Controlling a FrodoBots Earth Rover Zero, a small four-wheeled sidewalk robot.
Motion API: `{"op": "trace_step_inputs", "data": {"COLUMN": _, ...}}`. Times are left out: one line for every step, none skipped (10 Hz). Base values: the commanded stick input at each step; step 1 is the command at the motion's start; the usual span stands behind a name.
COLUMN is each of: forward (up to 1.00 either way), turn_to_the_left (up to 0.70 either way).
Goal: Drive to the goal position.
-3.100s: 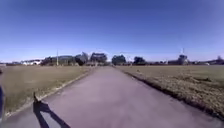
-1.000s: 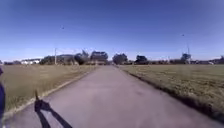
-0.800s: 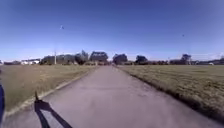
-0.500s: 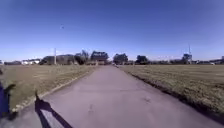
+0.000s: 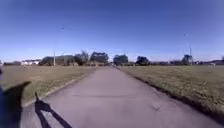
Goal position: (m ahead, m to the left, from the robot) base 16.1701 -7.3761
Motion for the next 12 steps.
{"op": "trace_step_inputs", "data": {"forward": 0.70, "turn_to_the_left": 0.00}}
{"op": "trace_step_inputs", "data": {"forward": 0.70, "turn_to_the_left": 0.00}}
{"op": "trace_step_inputs", "data": {"forward": 0.70, "turn_to_the_left": 0.00}}
{"op": "trace_step_inputs", "data": {"forward": 0.70, "turn_to_the_left": 0.00}}
{"op": "trace_step_inputs", "data": {"forward": 0.70, "turn_to_the_left": 0.00}}
{"op": "trace_step_inputs", "data": {"forward": 0.70, "turn_to_the_left": 0.00}}
{"op": "trace_step_inputs", "data": {"forward": 0.70, "turn_to_the_left": 0.00}}
{"op": "trace_step_inputs", "data": {"forward": 0.70, "turn_to_the_left": 0.00}}
{"op": "trace_step_inputs", "data": {"forward": 0.70, "turn_to_the_left": 0.00}}
{"op": "trace_step_inputs", "data": {"forward": 0.70, "turn_to_the_left": 0.00}}
{"op": "trace_step_inputs", "data": {"forward": 0.70, "turn_to_the_left": 0.00}}
{"op": "trace_step_inputs", "data": {"forward": 0.70, "turn_to_the_left": 0.00}}
